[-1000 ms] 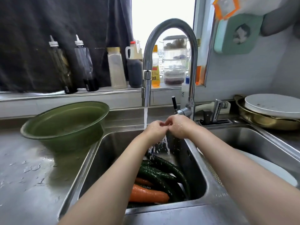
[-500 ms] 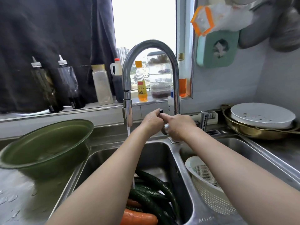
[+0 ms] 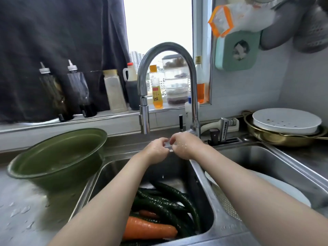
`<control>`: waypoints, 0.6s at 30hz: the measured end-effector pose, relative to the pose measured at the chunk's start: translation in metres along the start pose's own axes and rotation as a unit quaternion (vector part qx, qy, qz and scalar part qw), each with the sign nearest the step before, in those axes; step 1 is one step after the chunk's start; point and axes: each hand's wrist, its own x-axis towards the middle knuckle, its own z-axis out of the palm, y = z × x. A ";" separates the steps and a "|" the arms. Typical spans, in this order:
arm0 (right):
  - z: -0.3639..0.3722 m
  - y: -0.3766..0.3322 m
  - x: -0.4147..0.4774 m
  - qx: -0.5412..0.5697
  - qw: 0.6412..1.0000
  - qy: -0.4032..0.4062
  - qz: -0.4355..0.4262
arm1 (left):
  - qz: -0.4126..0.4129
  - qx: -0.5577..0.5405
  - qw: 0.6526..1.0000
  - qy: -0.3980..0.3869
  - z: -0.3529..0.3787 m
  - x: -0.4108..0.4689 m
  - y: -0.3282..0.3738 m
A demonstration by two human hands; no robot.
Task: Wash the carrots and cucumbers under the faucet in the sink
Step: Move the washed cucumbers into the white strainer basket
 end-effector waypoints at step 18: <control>0.169 -0.025 -0.005 -0.124 0.948 -0.292 0.021 | -0.028 0.143 0.965 -0.217 0.053 -0.031 -0.152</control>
